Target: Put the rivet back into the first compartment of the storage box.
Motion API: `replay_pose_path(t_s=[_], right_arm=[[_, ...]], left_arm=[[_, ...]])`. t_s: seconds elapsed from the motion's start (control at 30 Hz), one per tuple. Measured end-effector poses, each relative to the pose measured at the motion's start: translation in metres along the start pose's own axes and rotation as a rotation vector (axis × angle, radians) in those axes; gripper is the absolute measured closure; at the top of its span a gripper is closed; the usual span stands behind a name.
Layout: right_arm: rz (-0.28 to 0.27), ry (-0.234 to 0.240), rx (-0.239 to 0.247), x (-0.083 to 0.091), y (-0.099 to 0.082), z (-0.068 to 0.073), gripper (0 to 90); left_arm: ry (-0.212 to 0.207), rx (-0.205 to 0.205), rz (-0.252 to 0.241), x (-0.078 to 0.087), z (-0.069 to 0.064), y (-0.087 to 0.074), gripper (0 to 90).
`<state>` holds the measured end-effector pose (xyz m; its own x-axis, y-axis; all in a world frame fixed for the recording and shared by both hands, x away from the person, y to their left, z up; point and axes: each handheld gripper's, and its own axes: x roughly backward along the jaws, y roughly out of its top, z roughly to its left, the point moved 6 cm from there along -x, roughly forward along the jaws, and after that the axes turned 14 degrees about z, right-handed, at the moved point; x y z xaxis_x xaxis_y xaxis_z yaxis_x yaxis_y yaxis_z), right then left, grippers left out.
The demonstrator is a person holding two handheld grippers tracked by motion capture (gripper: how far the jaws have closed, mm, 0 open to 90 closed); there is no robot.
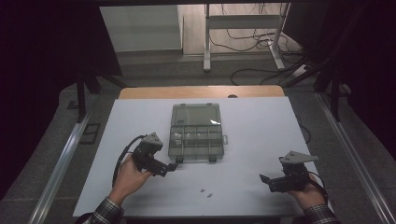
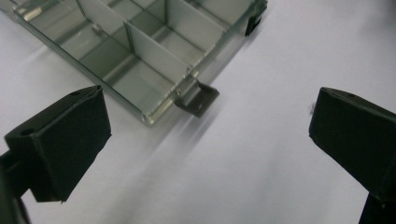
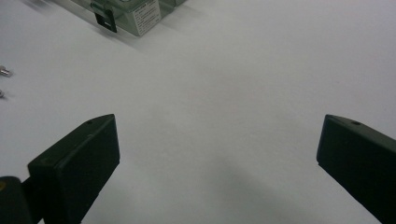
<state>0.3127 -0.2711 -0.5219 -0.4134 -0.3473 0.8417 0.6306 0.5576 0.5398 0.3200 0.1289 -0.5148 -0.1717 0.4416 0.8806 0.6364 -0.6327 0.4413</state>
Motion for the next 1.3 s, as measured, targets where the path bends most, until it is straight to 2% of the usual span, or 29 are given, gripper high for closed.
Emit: replay_pose_path(t_s=[0.07, 0.27, 0.4, 0.57, 0.77, 0.9, 1.0, 1.13, 1.3], right_arm=[[0.001, 0.0, -0.001, 0.0, 0.0, 0.0, 0.0], [0.003, 0.001, 0.0, 0.0, 0.0, 0.001, 0.0], [0.005, 0.001, 0.004, -0.001, 0.0, 0.001, 0.0], [0.01, 0.001, 0.011, -0.001, 0.0, 0.001, 0.0], [0.013, 0.0, 0.014, -0.002, 0.0, 0.001, 0.0], [0.013, 0.002, 0.015, -0.002, 0.0, 0.002, 0.0], [0.016, 0.002, 0.018, -0.002, 0.0, 0.002, 0.0], [0.021, 0.001, 0.023, -0.003, -0.001, 0.002, 0.0], [0.027, -0.001, 0.029, -0.003, -0.001, 0.002, 0.0]], left_arm=[[-0.004, 0.0, 0.015, -0.002, -0.003, -0.003, 0.0], [0.018, -0.02, 0.055, -0.008, -0.013, -0.008, 0.0], [0.028, -0.05, 0.094, -0.014, -0.023, -0.008, 0.0], [0.017, -0.076, 0.145, -0.024, -0.036, -0.004, 0.0], [0.003, -0.114, 0.178, -0.037, -0.053, 0.005, 0.0], [-0.025, -0.14, 0.192, -0.045, -0.063, 0.012, 0.0], [-0.009, -0.172, 0.218, -0.053, -0.067, 0.016, 0.0], [0.004, -0.203, 0.239, -0.063, -0.073, 0.021, 4.2], [-0.021, -0.233, 0.259, -0.072, -0.081, 0.025, 16.5]])
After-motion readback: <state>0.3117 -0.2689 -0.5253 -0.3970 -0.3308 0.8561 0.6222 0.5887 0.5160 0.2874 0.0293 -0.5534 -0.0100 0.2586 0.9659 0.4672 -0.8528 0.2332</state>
